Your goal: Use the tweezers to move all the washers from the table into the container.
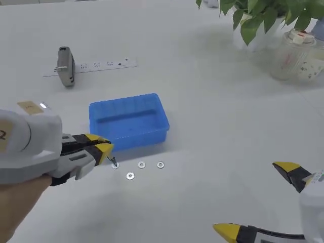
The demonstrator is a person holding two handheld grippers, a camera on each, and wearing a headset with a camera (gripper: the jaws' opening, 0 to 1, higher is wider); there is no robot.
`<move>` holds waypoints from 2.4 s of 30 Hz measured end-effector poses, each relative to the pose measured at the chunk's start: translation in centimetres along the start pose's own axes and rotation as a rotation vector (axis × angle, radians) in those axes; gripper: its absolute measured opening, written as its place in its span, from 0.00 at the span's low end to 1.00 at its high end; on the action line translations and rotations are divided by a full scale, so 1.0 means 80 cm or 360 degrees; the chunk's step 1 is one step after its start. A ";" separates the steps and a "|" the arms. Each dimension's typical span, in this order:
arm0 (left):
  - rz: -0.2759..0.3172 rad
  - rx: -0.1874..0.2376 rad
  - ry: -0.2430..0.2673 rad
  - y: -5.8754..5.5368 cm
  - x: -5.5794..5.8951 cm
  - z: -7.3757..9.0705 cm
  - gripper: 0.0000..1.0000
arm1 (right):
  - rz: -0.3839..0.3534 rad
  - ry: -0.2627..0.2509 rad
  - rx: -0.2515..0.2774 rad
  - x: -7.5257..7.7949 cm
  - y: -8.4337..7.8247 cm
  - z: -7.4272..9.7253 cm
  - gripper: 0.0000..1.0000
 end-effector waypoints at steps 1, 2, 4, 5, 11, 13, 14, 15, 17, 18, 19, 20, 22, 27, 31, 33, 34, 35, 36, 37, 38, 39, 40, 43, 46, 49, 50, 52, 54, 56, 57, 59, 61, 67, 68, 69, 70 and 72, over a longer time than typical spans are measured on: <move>0.0004 0.0000 0.0001 0.000 0.000 0.000 0.00 | 0.0003 0.0001 -0.0004 0.000 0.000 0.000 0.87; 0.0006 0.0002 0.0001 0.000 0.000 -0.001 0.00 | 0.0005 0.0002 -0.0006 0.000 -0.001 0.000 0.87; 0.0003 -0.0001 0.0000 -0.001 0.001 -0.002 0.00 | 0.0007 0.0003 -0.0011 -0.001 -0.001 -0.001 0.87; 0.0000 -0.0005 0.0000 -0.001 0.001 -0.003 0.00 | 0.0007 0.0003 -0.0011 -0.001 -0.001 0.000 0.87; -0.0020 -0.0028 0.0002 -0.005 -0.001 -0.009 0.00 | 0.0012 0.0003 -0.0021 -0.001 -0.002 -0.001 0.86; -0.0007 -0.0015 -0.0006 -0.004 -0.001 -0.010 0.00 | 0.0013 0.0004 -0.0029 -0.001 -0.003 -0.002 0.86; -0.0006 -0.0018 -0.0004 -0.005 -0.002 -0.011 0.00 | 0.0013 0.0004 -0.0030 -0.001 -0.004 -0.002 0.86; -0.0009 -0.0014 -0.0001 -0.005 -0.002 -0.011 0.00 | 0.0013 0.0004 -0.0030 -0.001 -0.004 -0.003 0.86; -0.0004 -0.0013 0.0002 -0.004 -0.003 -0.011 0.00 | 0.0012 0.0006 -0.0033 0.000 -0.005 -0.003 0.86; -0.0003 -0.0013 0.0002 -0.004 -0.003 -0.011 0.00 | 0.0013 0.0007 -0.0034 0.000 -0.005 -0.003 0.86; -0.0001 -0.0013 -0.0005 -0.005 -0.002 -0.011 0.00 | 0.0012 0.0008 -0.0032 0.000 -0.005 -0.004 0.86; -0.0001 -0.0014 -0.0009 -0.005 -0.002 -0.011 0.00 | 0.0011 0.0007 -0.0030 0.000 -0.005 -0.004 0.86; -0.0013 -0.0022 -0.0011 -0.005 0.000 -0.010 0.00 | 0.0008 0.0007 -0.0031 0.000 -0.005 -0.004 0.86; -0.0006 -0.0019 -0.0017 -0.004 0.003 -0.009 0.00 | 0.0010 0.0009 -0.0033 -0.002 -0.004 -0.002 0.85; -0.0020 -0.0022 -0.0012 -0.004 0.004 -0.012 0.00 | 0.0010 0.0006 -0.0031 -0.002 -0.003 -0.001 0.85; -0.0019 -0.0026 -0.0015 -0.004 0.004 -0.012 0.00 | 0.0009 0.0006 -0.0031 -0.002 -0.002 -0.001 0.85; -0.0023 -0.0026 -0.0014 -0.004 0.004 -0.012 0.00 | 0.0009 0.0006 -0.0031 -0.002 -0.002 -0.001 0.85; -0.0028 -0.0028 -0.0012 -0.004 0.004 -0.012 0.00 | 0.0010 0.0006 -0.0032 -0.002 -0.002 0.000 0.85; -0.0034 -0.0031 -0.0010 -0.004 0.003 -0.012 0.00 | 0.0011 0.0006 -0.0032 -0.002 -0.002 0.000 0.85; -0.0035 -0.0032 -0.0009 -0.004 0.003 -0.012 0.00 | 0.0011 0.0008 -0.0032 -0.002 -0.002 0.000 0.85; -0.0035 -0.0031 -0.0005 -0.003 0.002 -0.011 0.00 | 0.0010 0.0009 -0.0031 -0.003 -0.002 0.000 0.85; -0.0034 -0.0030 -0.0003 -0.003 0.002 -0.011 0.00 | 0.0011 0.0009 -0.0031 -0.002 -0.002 -0.001 0.85; -0.0028 -0.0031 -0.0003 -0.004 0.001 -0.010 0.00 | 0.0013 0.0009 -0.0032 -0.002 -0.002 -0.001 0.84; -0.0026 -0.0041 -0.0001 -0.006 0.000 -0.011 0.00 | 0.0016 0.0009 -0.0034 -0.002 -0.003 -0.001 0.84; -0.0029 -0.0040 -0.0001 -0.006 0.001 -0.011 0.00 | 0.0016 0.0008 -0.0037 -0.002 -0.003 -0.002 0.84; -0.0023 -0.0030 -0.0004 -0.006 0.001 -0.012 0.00 | 0.0025 0.0006 -0.0047 -0.002 -0.005 -0.002 0.84; -0.0016 -0.0025 -0.0009 -0.005 0.001 -0.013 0.00 | 0.0028 0.0006 -0.0048 -0.002 -0.005 -0.003 0.84; -0.0012 -0.0022 -0.0016 -0.004 0.002 -0.013 0.00 | 0.0030 0.0006 -0.0047 -0.002 -0.005 -0.003 0.83; -0.0026 -0.0020 -0.0011 -0.004 0.002 -0.014 0.00 | 0.0028 0.0004 -0.0045 -0.001 -0.005 -0.003 0.83; -0.0054 -0.0020 0.0008 -0.004 0.000 -0.014 0.00 | 0.0024 0.0001 -0.0042 -0.001 -0.005 -0.003 0.83; -0.0049 -0.0021 -0.0001 -0.003 0.000 -0.014 0.00 | 0.0024 0.0000 -0.0041 -0.001 -0.004 -0.003 0.83; -0.0050 -0.0026 -0.0003 -0.003 0.000 -0.014 0.00 | 0.0022 -0.0001 -0.0036 0.000 -0.004 -0.003 0.84; -0.0068 -0.0044 -0.0006 -0.004 0.002 -0.013 0.00 | 0.0017 0.0001 -0.0022 -0.001 -0.002 -0.002 0.84; -0.0114 -0.0055 -0.0008 0.003 0.004 -0.007 0.00 | 0.0006 -0.0008 -0.0002 0.001 0.000 0.000 0.84; -0.0120 -0.0051 -0.0003 0.005 0.004 -0.006 0.00 | 0.0016 -0.0019 -0.0009 0.002 -0.002 -0.001 0.84; -0.0127 -0.0049 0.0000 0.008 0.004 -0.005 0.00 | 0.0019 -0.0018 -0.0007 0.002 -0.002 -0.001 0.84; -0.0138 -0.0044 0.0002 0.012 0.004 -0.003 0.00 | 0.0020 -0.0018 -0.0002 0.001 -0.001 -0.001 0.84; -0.0155 -0.0033 0.0003 0.019 0.004 0.001 0.00 | 0.0024 -0.0020 0.0007 0.001 0.000 0.000 0.84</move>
Point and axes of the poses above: the centre of the closed fingertips' face, and the gripper's own axes: z roughly backward along the fingers, x roughly to its right, y roughly out of its top, the point moved 2 cm from there along z, roughly backward along the fingers, and after that the axes turned 4 degrees about -x, right-handed, at the moved point
